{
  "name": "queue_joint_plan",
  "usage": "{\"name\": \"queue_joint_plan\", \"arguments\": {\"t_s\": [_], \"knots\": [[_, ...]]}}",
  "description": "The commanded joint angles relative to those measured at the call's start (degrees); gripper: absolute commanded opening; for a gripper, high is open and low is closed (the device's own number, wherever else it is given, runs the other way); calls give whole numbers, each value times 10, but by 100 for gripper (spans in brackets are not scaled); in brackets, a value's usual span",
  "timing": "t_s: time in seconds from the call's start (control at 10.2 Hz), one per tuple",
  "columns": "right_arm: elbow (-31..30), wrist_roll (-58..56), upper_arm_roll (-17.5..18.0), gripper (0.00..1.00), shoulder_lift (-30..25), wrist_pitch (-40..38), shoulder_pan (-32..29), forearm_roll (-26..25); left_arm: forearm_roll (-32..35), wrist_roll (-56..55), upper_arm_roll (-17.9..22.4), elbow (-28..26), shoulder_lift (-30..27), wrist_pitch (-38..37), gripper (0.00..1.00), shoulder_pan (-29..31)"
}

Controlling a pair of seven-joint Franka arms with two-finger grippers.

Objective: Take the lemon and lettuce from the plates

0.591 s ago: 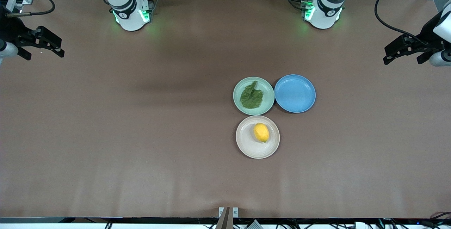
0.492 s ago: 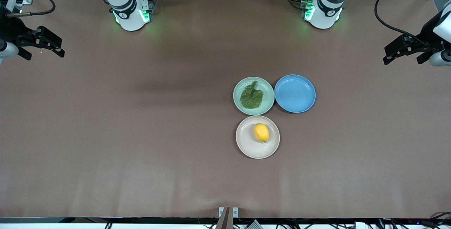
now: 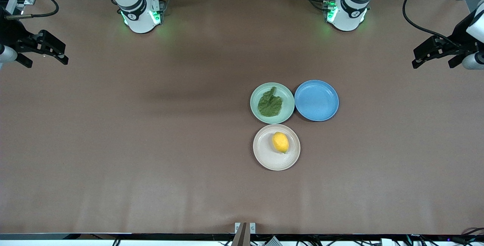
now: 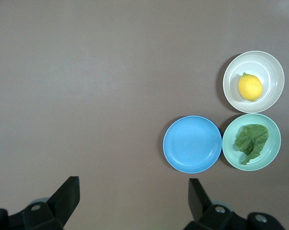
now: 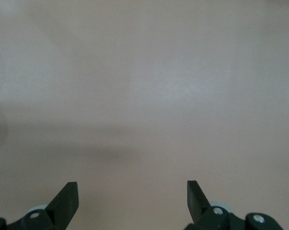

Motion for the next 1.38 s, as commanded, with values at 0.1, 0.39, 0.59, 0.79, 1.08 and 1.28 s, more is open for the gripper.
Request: {"name": "queue_joint_plan", "arguments": {"t_s": [0.1, 0.39, 0.59, 0.79, 1.08, 1.28], "knots": [[-7, -4, 0, 100, -2, -1, 3, -1, -8, 17, 1, 6, 4, -11, 100, -3], [-6, -4, 0, 100, -2, 1, 3, -1, -1, 17, 1, 6, 10, -10, 100, -3], [-6, -4, 0, 100, -2, 2, 3, -1, -12, 19, 3, 4, 4, -11, 100, 9], [-7, -4, 0, 100, -2, 2, 3, -1, -30, -9, 4, 4, 5, -11, 100, 7], [-6, -3, 0, 100, -3, 2, 3, -1, -50, -50, 2, 3, 7, -11, 100, 9], [-6, -3, 0, 100, -4, 0, 2, -1, -50, -58, 2, 2, 28, -10, 100, -1]]}}
